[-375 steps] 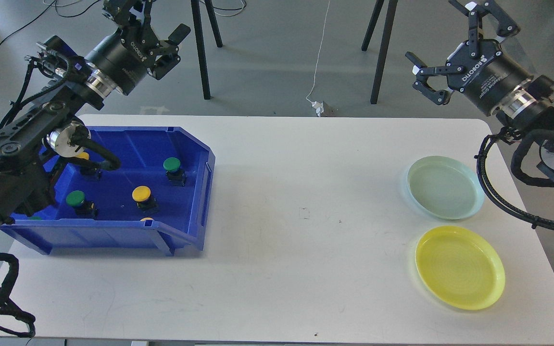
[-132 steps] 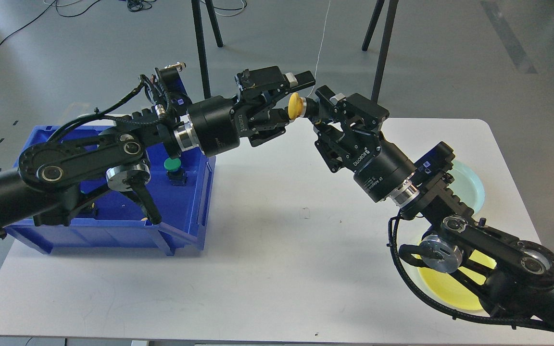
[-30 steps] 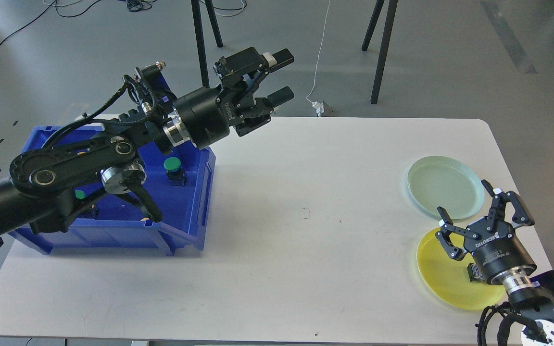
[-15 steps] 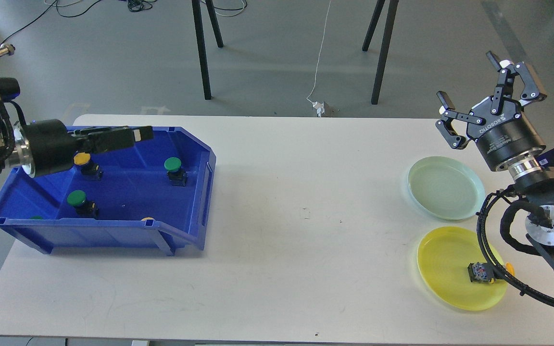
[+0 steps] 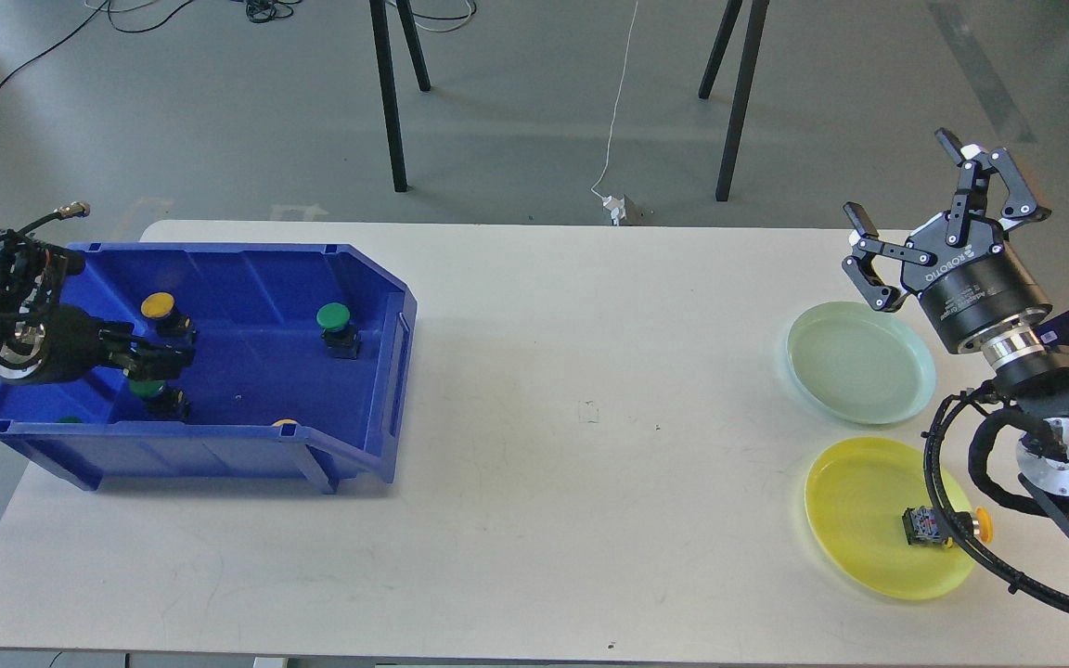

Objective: Pass button and place on color plate
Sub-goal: 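Lower the left gripper onto a green-topped button and grasp it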

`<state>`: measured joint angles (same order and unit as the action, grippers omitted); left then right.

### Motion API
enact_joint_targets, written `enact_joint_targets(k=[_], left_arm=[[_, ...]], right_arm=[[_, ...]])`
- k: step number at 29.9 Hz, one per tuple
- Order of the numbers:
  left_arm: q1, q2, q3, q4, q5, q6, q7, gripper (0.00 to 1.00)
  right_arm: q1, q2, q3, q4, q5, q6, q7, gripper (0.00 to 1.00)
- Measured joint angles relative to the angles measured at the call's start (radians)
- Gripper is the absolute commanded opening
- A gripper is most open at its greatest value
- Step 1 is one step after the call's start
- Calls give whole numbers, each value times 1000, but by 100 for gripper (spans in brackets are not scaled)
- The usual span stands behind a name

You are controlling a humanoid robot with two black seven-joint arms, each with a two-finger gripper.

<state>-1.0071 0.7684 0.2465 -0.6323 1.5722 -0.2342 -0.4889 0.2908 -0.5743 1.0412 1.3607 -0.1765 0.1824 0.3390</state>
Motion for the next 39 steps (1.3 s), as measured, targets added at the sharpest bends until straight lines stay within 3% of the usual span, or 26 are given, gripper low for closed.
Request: enact_joint_targets(k=[10,22,32,37,39], left_arm=[[35,-3,13,6,5,-5,0,87],[35,-6,27,9,3,-5,0,71],[41,-5,27,15,3,-4,0,65],[47,-4,27,16,3,-4,0,50],[49,-4,27,16,3,-4,0,32]], right_arm=[[-5,0,1,-1,0,0,2,98],[-14,1,0,-2,0,0,3,98],[-19,1,-1,-3,0,0,5,98],[-22,1,-1,-3,0,0,5,98],[-25,1,-1,-3,0,0,5,98]])
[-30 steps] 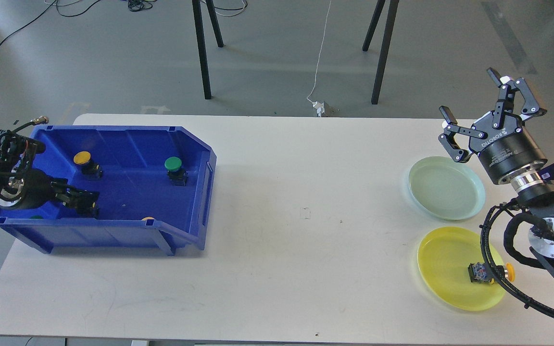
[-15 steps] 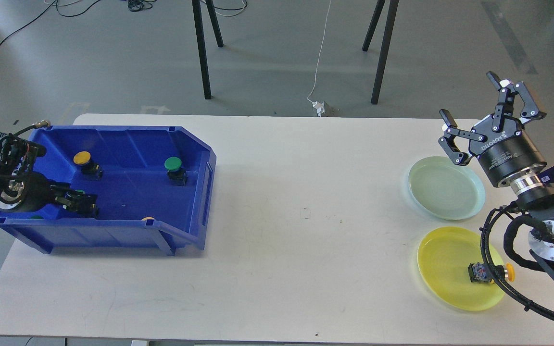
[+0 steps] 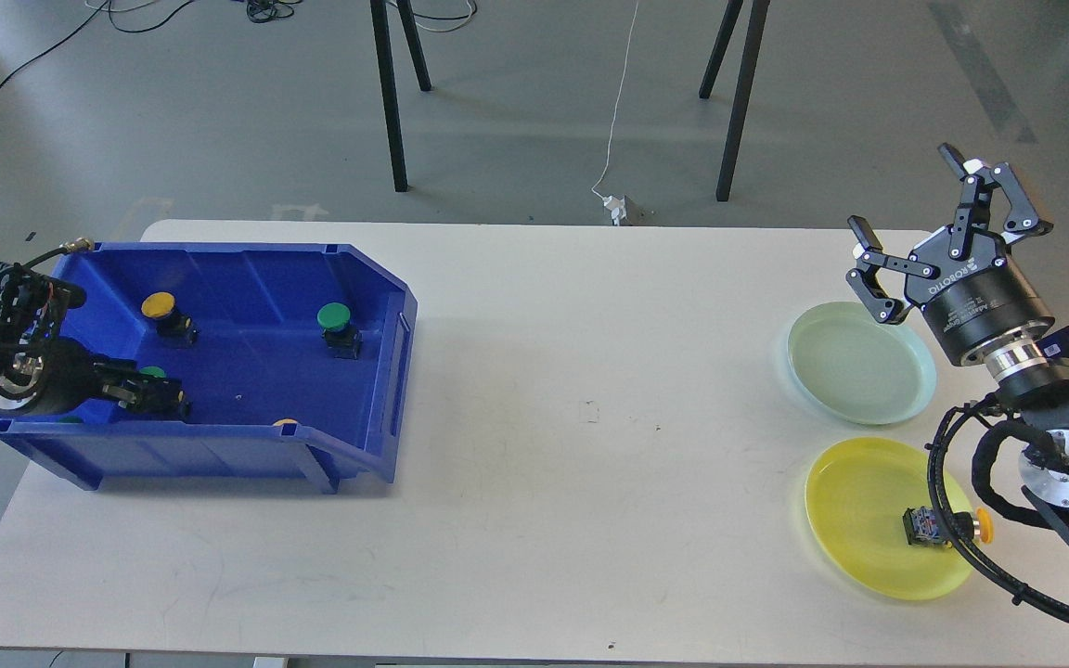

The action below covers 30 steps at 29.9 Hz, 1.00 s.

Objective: Pass button and place on color plate
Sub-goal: 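Lower the left gripper onto a green-topped button and grasp it, then lift the green-topped button out of the bin with the left gripper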

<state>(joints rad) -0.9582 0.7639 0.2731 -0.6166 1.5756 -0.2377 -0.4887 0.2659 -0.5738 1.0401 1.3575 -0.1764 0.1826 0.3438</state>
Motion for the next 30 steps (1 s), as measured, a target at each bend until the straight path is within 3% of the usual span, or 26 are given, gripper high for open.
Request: enact_joint_targets(k=[2,3,15,18,24,30], left_arm=[[1,0,0,0,1,0,0,8],[1,0,0,0,1,0,0,5],[-27,10,-24,-35,-14,8,0,1],[-64,56,-86,-130,-38,-12,0,1],[-81,269,-347,-486,-202,-143,0,1],[-77,291,-527,-664,-510,-234,0,1]], right_arm=[[-2,0,0,0,0,0,1,98],[-3,0,0,0,0,0,1,98],[-17,0,4,0,0,0,3,98],[-17,-1,7,1,0,0,4,98],[-18,-20,21,3,0,0,4,98],[-18,-74,15,23,-6,0,-2,98]])
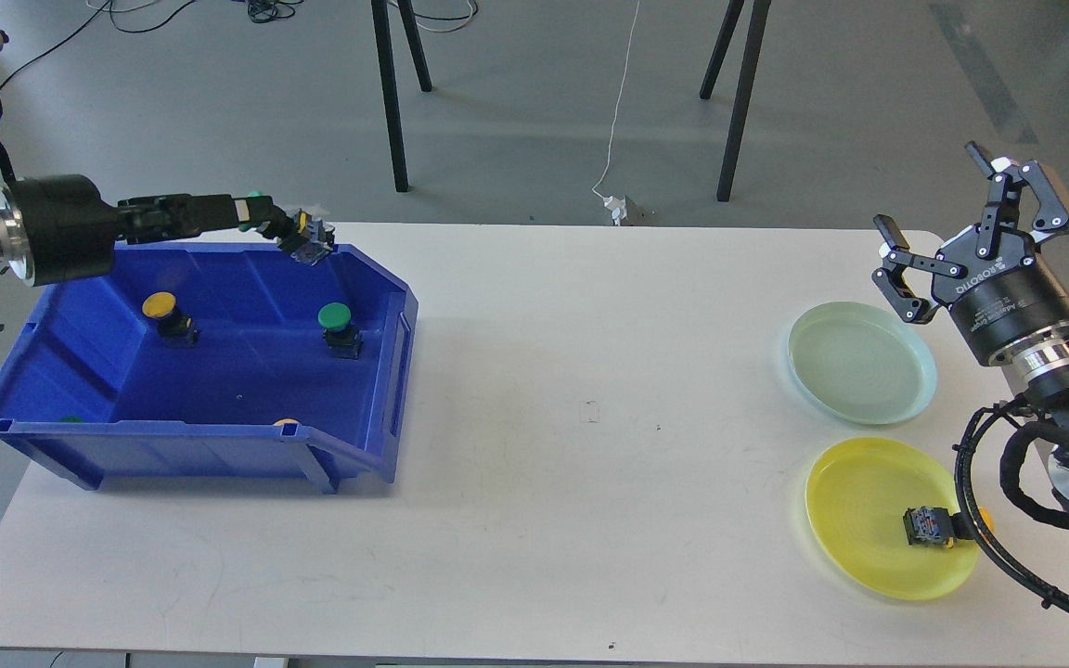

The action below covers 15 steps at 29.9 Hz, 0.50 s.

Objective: Pass button and place on color plate
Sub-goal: 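Lift the green-topped button out of the bin with the left gripper, then extend the left gripper with the button toward the right gripper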

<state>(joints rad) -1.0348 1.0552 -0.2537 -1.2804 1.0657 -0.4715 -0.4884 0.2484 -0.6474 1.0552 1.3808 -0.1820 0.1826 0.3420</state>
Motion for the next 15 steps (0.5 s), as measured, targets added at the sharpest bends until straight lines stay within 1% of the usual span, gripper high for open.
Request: enact_joint_targets(k=[3,5,9,12,15], left_arm=[[1,-68,-68,-24,-214,-15,0,1],[1,-128,-91,-27,-318,-17,0,1],[17,-278,-98,-6,-397,-15,0,1],[48,-370,-93,5,-394,39,0,1],[65,-441,-80,9,-351,98,0,1]], right_arm=[[-5,-47,-16,30,-15,0,-4,98],[-10,-83,-35,53,-24,0,-4,98],[-12,-134,-78,98,-31,13,-5,98],[-10,-138,-108,116,-34,74,-15,98],[6,-131,-146,120,-36,125,-40,98]])
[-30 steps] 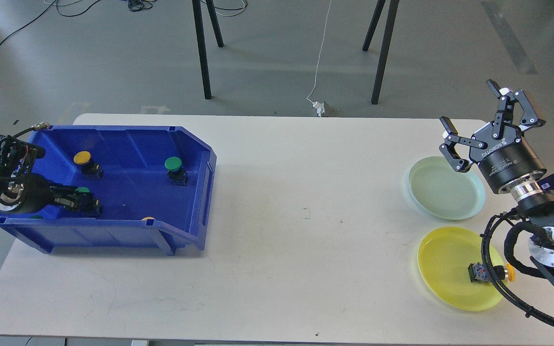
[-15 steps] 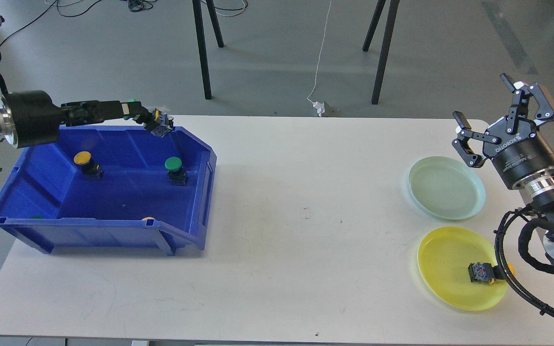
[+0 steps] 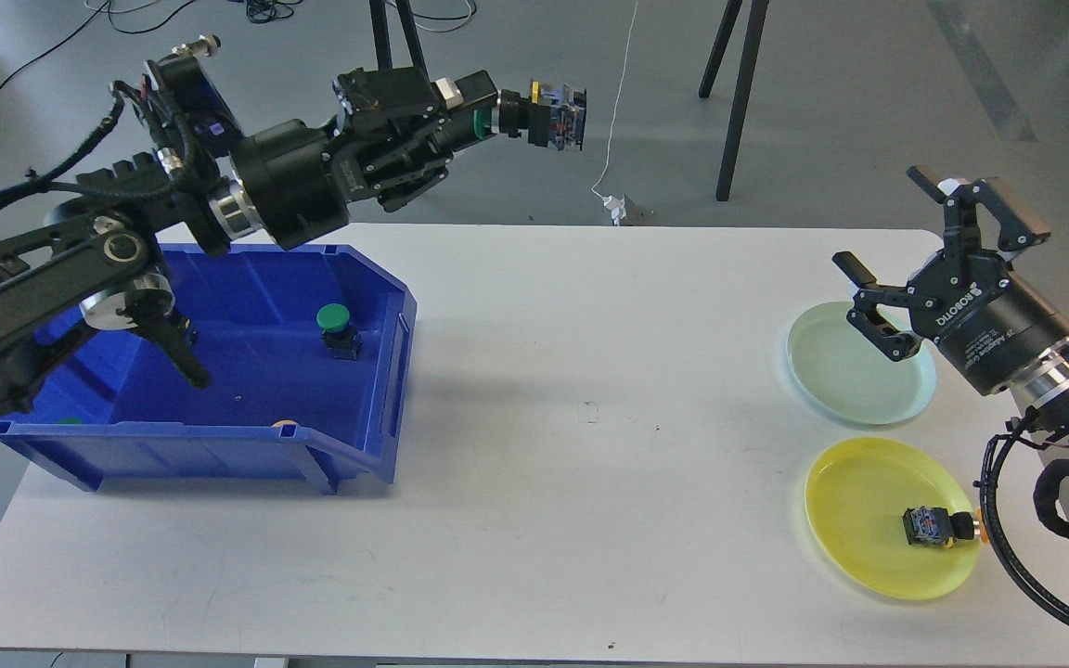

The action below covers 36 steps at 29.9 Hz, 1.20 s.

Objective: Pass button and place on color plate
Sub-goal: 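Extend the left gripper with the button toward the right gripper, then close the right gripper on the green-topped button held by the left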

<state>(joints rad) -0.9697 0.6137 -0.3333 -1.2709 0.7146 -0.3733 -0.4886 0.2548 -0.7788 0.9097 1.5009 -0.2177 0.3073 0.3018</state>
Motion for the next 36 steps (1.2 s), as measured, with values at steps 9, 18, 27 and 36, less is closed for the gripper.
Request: enact_joint_targets(k=[9,18,27,36], left_arm=[[34,-83,44,29,83,101,0,2],[37,-85,42,31,83,95,0,2],[37,-84,41,33,81,81,0,2],[37,-83,38,46,78,58,0,2]], right_arm=[[340,49,-298,-73,8,81,-13,97],[547,198,-461,-169,19,87,-7,96],[583,245,-473,-172,19,89,-4,89],[587,234,-474,-167,14,164,-3,46]])
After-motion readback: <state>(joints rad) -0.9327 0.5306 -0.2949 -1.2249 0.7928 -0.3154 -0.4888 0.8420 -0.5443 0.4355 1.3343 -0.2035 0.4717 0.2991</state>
